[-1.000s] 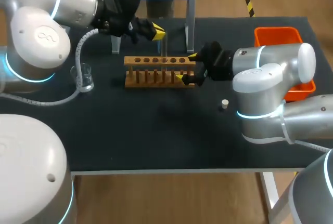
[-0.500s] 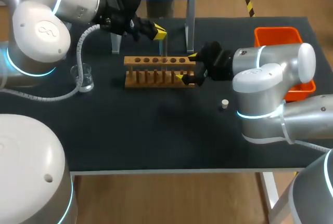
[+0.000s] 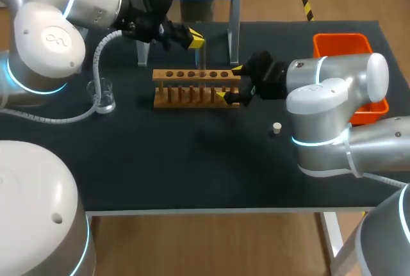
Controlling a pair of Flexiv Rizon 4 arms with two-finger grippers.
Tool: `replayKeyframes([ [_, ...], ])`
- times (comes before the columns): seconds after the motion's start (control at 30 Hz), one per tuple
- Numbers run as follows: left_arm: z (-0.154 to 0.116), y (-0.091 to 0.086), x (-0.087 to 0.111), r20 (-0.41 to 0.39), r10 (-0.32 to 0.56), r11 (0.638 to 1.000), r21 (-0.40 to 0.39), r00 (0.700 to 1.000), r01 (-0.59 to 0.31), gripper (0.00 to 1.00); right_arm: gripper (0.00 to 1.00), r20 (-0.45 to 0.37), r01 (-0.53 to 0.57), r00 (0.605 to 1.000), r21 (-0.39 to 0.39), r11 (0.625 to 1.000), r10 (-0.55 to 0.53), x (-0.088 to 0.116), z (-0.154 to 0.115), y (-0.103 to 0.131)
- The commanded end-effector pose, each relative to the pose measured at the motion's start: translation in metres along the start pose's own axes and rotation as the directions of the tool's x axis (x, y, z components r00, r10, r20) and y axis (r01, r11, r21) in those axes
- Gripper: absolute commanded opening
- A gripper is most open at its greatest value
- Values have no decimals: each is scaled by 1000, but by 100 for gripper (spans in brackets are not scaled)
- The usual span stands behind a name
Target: Invert the test tube, pick up the pipette, mount the tip to pipette, aspirate from beaker and dispense into the tube, eject the tip, return the pipette, and cap with the stopper.
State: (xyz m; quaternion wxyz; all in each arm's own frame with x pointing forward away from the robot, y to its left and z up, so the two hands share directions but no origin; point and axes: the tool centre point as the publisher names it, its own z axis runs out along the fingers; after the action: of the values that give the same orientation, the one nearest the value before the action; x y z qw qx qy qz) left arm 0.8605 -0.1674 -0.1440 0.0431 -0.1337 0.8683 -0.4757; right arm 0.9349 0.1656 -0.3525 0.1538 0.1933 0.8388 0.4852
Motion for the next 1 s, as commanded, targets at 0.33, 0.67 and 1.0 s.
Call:
replayKeyframes([
  [0.33, -1, -1, 0, -2, -1, 1000, -3, 1000, 1, 0, 100, 2, 0, 1000, -2, 1000, 0, 0, 0, -1],
  [0.67, -1, -1, 0, -2, -1, 1000, -3, 1000, 1, 0, 100, 12, 27, 1000, -81, 996, -26, 6, -38, 12],
  [1.0, -1, -1, 0, -2, -1, 1000, -3, 1000, 1, 0, 100, -127, 88, 985, -224, 971, -119, 32, -79, 30],
])
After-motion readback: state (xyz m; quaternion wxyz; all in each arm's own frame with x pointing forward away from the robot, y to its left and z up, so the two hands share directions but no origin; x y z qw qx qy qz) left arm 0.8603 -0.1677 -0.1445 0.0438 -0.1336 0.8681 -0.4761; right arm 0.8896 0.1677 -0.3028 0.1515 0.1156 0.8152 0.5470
